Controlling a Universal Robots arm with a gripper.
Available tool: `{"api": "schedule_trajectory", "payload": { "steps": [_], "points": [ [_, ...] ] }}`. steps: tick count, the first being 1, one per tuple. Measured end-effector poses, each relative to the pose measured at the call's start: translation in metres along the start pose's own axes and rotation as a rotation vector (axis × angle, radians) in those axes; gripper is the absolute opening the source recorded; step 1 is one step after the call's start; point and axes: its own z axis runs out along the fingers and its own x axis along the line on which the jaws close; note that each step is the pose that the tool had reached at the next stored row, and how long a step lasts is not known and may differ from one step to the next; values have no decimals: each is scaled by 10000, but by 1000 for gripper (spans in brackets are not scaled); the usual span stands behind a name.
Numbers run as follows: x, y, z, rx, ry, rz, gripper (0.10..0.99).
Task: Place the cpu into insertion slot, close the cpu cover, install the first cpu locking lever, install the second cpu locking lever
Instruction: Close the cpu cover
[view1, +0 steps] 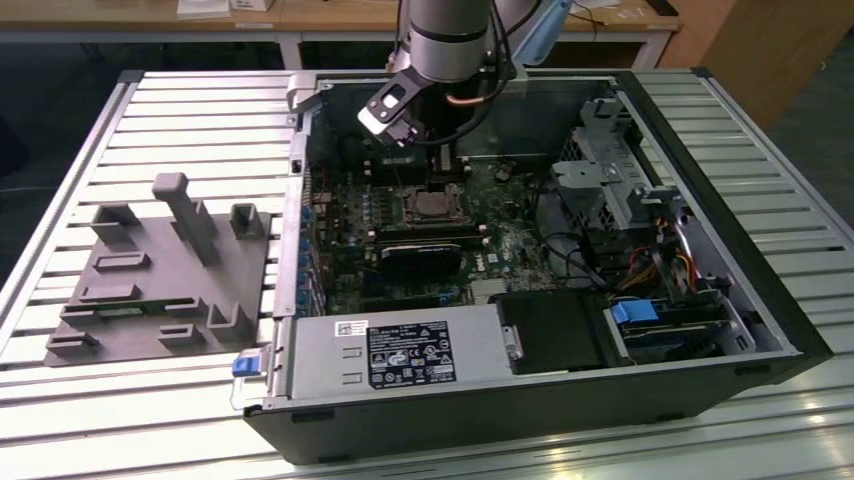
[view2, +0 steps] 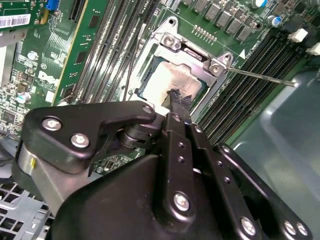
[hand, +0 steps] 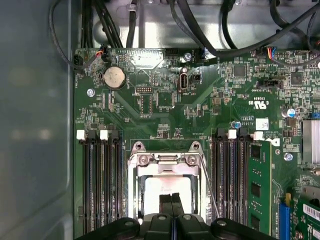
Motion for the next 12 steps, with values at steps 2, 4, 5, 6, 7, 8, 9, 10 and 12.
{"api": "schedule_trajectory", "payload": {
  "steps": [2, 4, 5, 6, 7, 8, 9, 10, 12],
  "points": [
    [0, 0, 0, -1, 0, -57, 102],
    [0, 0, 0, -4, 3, -267, 102],
    [0, 0, 0, -5, 5, -383, 102],
    [0, 0, 0, -7, 6, -500, 102],
    [0, 0, 0, -9, 7, -614, 102],
    [0, 0, 0, -11, 9, -727, 102],
    [0, 0, 0, -13, 10, -857, 102],
    [0, 0, 0, -15, 11, -985, 102],
    [0, 0, 1, -19, 14, -1245, 102]
  ]
}}
